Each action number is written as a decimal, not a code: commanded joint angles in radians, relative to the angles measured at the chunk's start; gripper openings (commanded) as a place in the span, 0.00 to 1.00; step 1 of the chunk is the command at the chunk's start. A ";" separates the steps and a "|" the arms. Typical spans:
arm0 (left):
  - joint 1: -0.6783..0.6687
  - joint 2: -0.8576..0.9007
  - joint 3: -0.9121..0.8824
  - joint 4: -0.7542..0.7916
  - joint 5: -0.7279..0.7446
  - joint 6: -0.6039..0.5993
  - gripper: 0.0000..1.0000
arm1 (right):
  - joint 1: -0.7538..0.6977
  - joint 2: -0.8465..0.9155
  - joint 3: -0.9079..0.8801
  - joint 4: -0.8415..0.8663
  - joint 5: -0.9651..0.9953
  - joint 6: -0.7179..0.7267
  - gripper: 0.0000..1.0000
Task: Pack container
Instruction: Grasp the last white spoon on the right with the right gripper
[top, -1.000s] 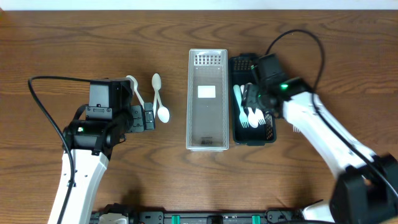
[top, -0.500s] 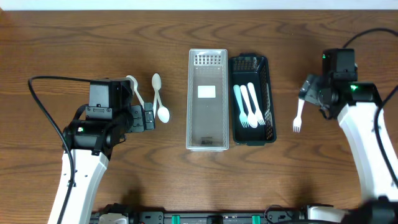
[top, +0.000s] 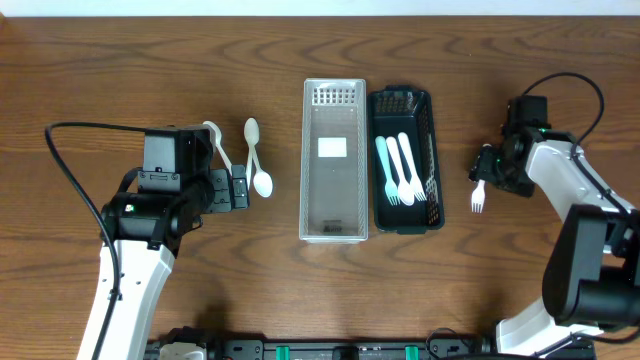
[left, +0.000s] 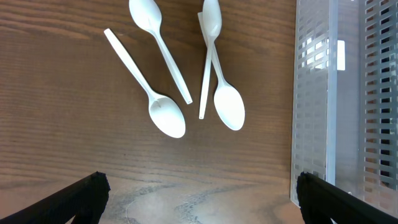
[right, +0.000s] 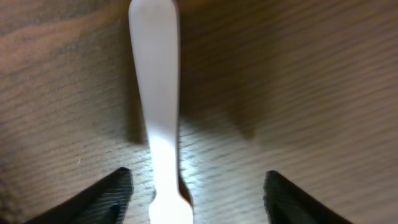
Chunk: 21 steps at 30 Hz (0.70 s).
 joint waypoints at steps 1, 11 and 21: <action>0.005 0.003 0.019 -0.003 -0.001 0.009 0.98 | -0.006 0.031 -0.002 -0.001 -0.051 0.035 0.61; 0.005 0.004 0.019 -0.003 -0.001 0.009 0.98 | -0.006 0.074 -0.003 0.004 -0.051 0.120 0.54; 0.005 0.003 0.019 -0.003 -0.001 0.010 0.98 | -0.006 0.075 -0.003 -0.025 -0.047 0.122 0.04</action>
